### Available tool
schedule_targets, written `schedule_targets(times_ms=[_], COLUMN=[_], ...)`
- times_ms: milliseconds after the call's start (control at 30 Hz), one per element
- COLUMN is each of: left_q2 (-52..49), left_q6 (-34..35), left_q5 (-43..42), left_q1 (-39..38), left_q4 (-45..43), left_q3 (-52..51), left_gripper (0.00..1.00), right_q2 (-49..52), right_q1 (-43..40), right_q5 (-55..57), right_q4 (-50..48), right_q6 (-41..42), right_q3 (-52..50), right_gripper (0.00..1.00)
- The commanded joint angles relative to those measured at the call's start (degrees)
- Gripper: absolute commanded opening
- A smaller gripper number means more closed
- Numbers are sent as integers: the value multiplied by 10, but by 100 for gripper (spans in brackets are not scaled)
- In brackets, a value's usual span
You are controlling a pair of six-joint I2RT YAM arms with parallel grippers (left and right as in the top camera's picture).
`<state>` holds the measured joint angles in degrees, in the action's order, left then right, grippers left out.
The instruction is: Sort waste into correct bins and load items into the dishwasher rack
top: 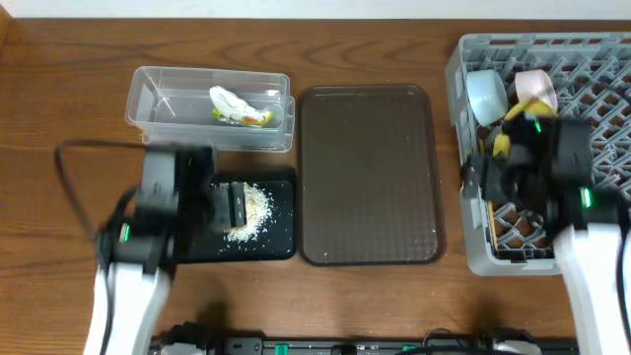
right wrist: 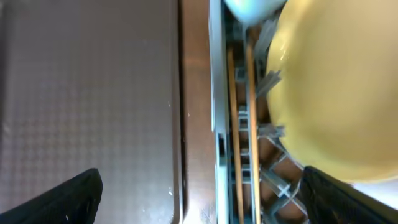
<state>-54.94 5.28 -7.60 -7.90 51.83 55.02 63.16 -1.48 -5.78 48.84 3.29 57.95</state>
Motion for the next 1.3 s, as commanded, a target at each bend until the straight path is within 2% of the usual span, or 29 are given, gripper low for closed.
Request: schedule_targets(times_ms=[0, 33, 67, 200, 333, 800, 1033, 1267], left_q2=[103, 128, 152, 208, 222, 221, 221, 221], left_q6=[-22, -22, -22, -22, -22, -22, -22, -22], left_q5=[-3, -3, -4, -10, -10, -10, -10, -10], left_q1=[-24, -26, -27, -27, -27, -27, -27, -27], left_q4=[-30, -38, -52, -61, -56, -56, -56, -56], left_q3=[-52, -64, -77, -90, -90, -90, -90, -90], left_gripper=[92, 98, 99, 99, 99, 100, 100, 100], right_q2=[-127, -160, -195, -296, -351, -363, -369, -463], right_q1=[0, 0, 0, 0, 0, 0, 0, 13], right_q5=[11, 19, 31, 43, 43, 43, 43, 23], right_q4=[-41, -53, -65, -65, -9, 157, 157, 120], right_q6=[5, 5, 5, 5, 5, 5, 5, 5], right_q3=[-74, -92, -112, -154, -161, -161, -161, -172], right_gripper=[99, 99, 99, 99, 99, 99, 99, 99])
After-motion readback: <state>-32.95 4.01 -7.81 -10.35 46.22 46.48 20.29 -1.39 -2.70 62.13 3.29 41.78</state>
